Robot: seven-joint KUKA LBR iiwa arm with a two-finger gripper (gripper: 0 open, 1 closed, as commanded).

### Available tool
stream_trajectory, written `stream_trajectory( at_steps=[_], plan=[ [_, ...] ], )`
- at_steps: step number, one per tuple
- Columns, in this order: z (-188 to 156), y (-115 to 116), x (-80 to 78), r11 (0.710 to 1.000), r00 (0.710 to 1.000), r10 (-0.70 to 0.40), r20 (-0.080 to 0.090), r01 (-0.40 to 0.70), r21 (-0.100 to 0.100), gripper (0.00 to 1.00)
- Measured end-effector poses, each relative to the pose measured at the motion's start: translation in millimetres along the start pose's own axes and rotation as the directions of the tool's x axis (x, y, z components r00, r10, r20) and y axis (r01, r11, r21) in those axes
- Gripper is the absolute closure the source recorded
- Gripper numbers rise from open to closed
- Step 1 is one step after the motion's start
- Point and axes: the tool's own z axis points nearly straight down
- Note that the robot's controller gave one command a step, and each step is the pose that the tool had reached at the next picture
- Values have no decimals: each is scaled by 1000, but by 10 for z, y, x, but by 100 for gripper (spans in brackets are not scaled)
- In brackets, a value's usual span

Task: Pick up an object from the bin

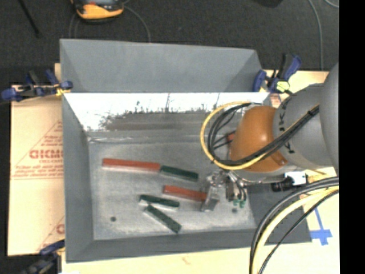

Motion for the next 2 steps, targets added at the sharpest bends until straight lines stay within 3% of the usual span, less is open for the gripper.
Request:
stream_trajectory(
  at_steps=[1,2],
  plan=[
    [0,-2,-1,1000,1000,-1,0,1,1,100],
    [-1480,2,-121,999,999,-37,2,37,-1,100]
  ],
)
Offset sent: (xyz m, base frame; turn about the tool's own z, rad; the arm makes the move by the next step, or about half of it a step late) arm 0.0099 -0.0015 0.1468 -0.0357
